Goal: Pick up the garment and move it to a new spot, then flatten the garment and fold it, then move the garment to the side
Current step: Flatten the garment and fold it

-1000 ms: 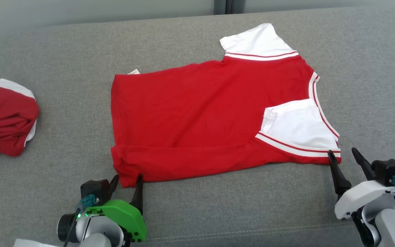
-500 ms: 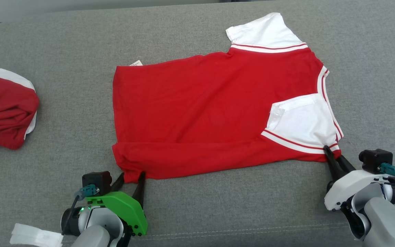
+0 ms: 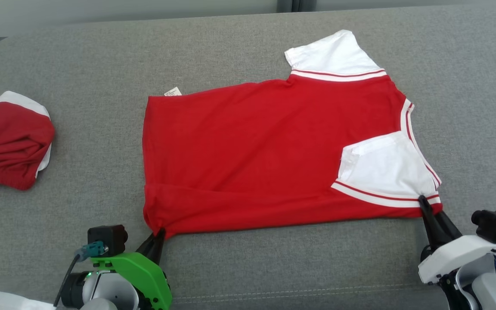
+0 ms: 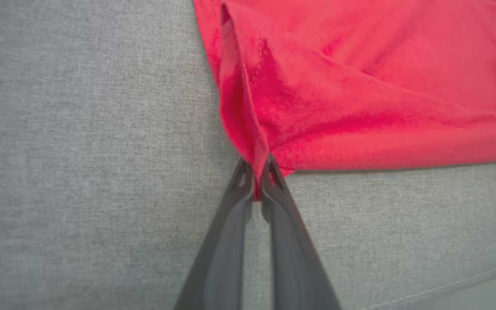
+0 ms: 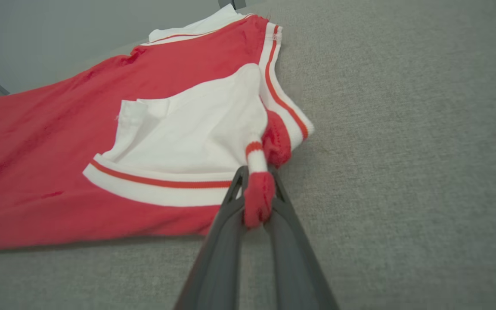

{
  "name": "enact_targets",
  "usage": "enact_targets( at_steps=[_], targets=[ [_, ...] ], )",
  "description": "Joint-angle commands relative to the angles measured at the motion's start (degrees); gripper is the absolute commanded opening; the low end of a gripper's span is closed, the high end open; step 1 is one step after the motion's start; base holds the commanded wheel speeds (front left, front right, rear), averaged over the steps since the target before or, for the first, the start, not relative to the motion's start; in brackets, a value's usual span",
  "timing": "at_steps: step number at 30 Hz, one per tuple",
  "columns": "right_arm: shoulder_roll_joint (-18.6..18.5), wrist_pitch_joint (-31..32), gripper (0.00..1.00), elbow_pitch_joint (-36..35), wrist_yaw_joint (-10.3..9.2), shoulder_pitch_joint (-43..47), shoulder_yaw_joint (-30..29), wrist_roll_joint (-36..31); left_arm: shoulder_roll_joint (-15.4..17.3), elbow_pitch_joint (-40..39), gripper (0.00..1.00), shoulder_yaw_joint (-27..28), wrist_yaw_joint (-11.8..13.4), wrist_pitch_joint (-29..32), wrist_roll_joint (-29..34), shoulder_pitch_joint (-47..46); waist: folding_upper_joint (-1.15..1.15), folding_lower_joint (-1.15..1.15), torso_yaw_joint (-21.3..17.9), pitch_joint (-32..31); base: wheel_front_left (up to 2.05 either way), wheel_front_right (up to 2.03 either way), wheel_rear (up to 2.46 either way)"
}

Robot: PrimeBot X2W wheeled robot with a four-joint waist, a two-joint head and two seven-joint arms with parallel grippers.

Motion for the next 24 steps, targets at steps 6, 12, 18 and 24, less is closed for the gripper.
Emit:
enact_targets(
  at_steps=[6,12,18,24],
  targets=[
    [3.0,-0.2,0.00,-4.6,-0.12,6.6,-3.0,-0.8,3.1,-5.2,0.00,0.7,2.6,2.9,-0.8,3.1,0.00,0.00,-0.9,-0.3,0.00,0.00,0.00],
    [5.9,1.6,0.87,-6.5,-0.11,9.1,-4.3,-1.8,4.1,-8.3,0.00,1.3,4.7,4.7,-1.7,5.3,0.00,0.00,-2.0,-0.1,0.00,0.00,0.00],
    [6.5,1.8,1.00,-7.2,-0.10,8.8,-7.0,-3.4,4.2,-9.4,1.00,1.5,5.9,4.8,-1.4,5.9,0.00,0.00,-1.9,-0.7,0.00,0.00,0.00],
    [6.3,1.2,1.00,-9.1,-0.10,8.4,-12.0,-5.4,4.2,-10.8,1.00,3.6,8.7,1.0,0.1,5.6,0.00,0.00,-1.6,-1.3,0.00,0.00,0.00]
  ],
)
